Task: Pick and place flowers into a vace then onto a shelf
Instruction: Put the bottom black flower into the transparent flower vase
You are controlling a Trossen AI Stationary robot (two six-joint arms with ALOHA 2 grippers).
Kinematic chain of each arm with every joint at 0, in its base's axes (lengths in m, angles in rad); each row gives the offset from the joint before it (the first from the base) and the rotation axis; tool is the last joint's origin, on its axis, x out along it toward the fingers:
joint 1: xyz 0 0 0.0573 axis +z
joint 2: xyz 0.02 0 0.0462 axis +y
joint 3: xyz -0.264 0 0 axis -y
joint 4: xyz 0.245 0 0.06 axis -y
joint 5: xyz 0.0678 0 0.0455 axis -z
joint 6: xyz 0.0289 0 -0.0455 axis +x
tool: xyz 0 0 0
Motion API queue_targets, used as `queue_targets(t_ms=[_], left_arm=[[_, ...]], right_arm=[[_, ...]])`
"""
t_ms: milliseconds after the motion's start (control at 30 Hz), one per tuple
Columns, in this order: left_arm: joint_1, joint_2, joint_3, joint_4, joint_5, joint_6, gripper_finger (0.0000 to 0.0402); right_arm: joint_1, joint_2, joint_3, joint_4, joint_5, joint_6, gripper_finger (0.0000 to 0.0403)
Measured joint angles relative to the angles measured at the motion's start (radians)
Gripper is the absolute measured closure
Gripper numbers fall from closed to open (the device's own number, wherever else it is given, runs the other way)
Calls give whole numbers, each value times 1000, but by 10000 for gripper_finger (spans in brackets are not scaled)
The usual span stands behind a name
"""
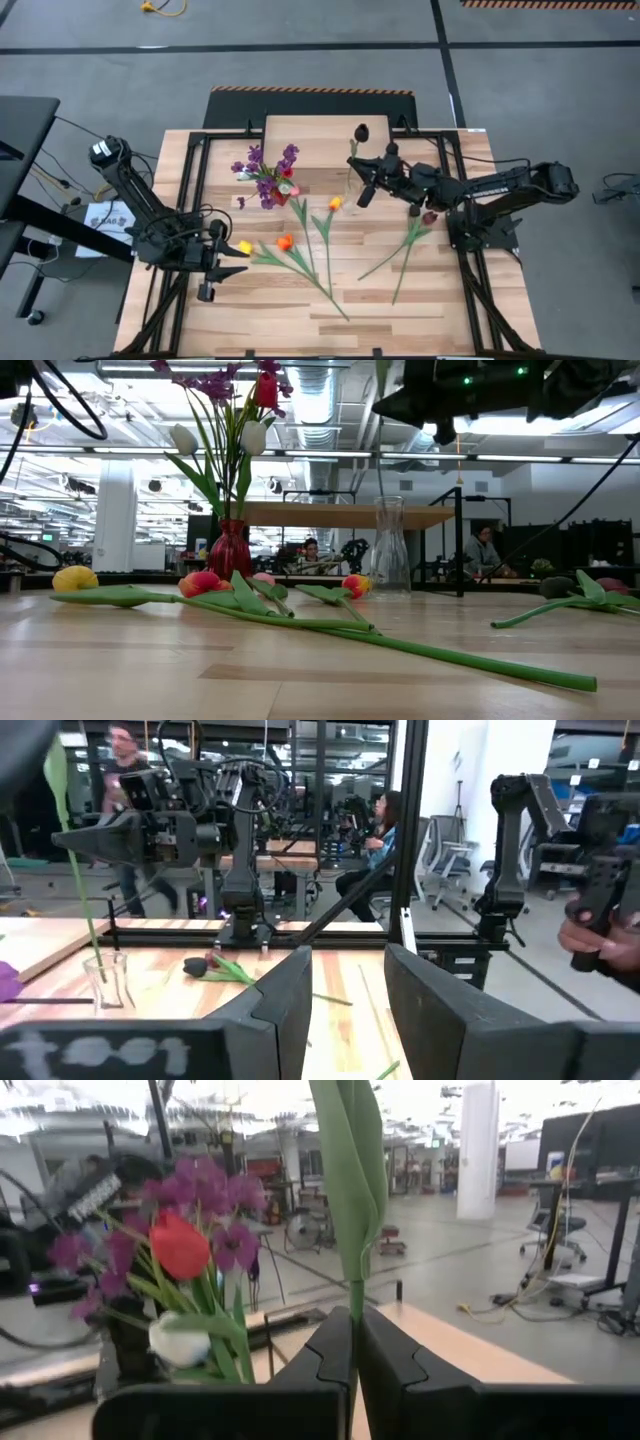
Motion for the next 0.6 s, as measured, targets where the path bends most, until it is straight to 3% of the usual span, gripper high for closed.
queue_targets(t_ms=[300, 600], left_arm=[[6, 0, 0, 116, 165, -13, 285], [27, 0, 0, 128, 171, -17, 285]], right_arm=[[0, 0, 0, -85, 8, 42, 366], [13, -3, 1, -205, 0, 99, 242]])
